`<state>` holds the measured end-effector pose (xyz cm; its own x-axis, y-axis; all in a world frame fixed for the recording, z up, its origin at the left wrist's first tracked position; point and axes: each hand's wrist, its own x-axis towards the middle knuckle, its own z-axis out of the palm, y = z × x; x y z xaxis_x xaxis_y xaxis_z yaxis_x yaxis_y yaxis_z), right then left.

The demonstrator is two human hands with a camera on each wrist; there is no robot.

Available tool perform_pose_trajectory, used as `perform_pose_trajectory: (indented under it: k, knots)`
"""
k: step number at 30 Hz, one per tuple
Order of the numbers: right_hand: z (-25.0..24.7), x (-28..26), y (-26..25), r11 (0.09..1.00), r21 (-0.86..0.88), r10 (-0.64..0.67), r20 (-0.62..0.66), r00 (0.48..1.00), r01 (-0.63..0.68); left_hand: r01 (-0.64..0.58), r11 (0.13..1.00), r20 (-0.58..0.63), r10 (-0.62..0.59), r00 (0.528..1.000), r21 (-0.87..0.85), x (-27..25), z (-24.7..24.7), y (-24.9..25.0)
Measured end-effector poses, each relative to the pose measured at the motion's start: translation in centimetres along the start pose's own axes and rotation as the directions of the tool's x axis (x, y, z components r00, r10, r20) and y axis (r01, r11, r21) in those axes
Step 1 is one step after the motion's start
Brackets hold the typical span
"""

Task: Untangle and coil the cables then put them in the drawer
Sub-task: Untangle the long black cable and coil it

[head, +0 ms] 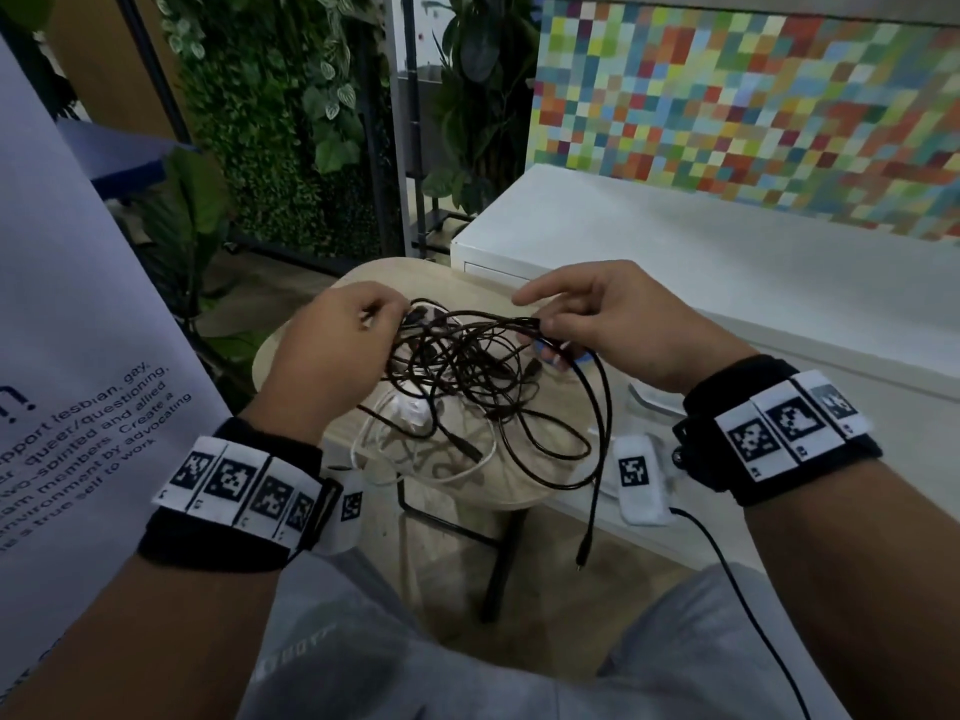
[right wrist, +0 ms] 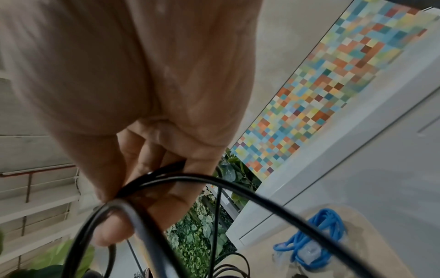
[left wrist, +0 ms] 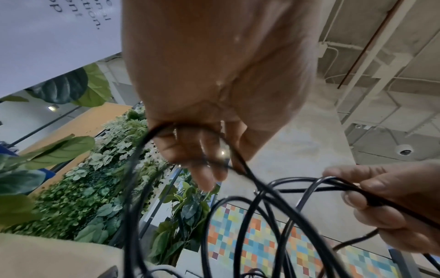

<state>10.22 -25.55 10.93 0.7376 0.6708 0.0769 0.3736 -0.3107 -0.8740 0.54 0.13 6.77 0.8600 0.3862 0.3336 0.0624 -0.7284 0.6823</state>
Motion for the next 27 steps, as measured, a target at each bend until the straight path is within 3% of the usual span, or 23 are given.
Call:
perform_pose_trajectory:
  k: [3, 7, 11, 19, 24, 27]
  knots:
    - [0.4, -0.1, -0.6, 1.0, -0.031, -0.004, 0.037, 0.999, 0.005, -0.034, 0.995, 0.08, 0.027, 0.996, 0.089, -0.6, 0.3, 1.4]
    - [0.9, 0.0, -1.2, 1.0, -0.01, -0.017, 0.063, 0.998, 0.017, -0.098, 0.994, 0.192, 0.107, 0.976, -0.057, -0.6, 1.2, 3.1]
    - [1.0, 0.1, -1.1, 0.999, -0.049, -0.013, 0.026, 1.0, 0.014, -0.098, 0.993, 0.29, 0.113, 0.95, -0.066, -0.2, 2.3, 3.2]
    - [0.3, 0.3, 0.2, 0.986, -0.164, -0.016, -0.159, 0.987, -0.01, -0.069, 0.994, 0.175, 0.082, 0.981, -0.081, -0.5, 3.0, 2.9]
    - [-0.2, 0.0, 0.5, 0.977, -0.21, 0.022, -0.046, 0.999, -0.031, -0.089, 0.991, 0.073, 0.097, 0.993, -0.102, -0.3, 3.2, 2.3]
    - [-0.1, 0.0, 0.7, 0.986, -0.16, 0.04, -0.093, 0.995, -0.055, -0.09, 0.988, 0.002, 0.091, 0.996, -0.125, -0.1, 3.4, 2.0]
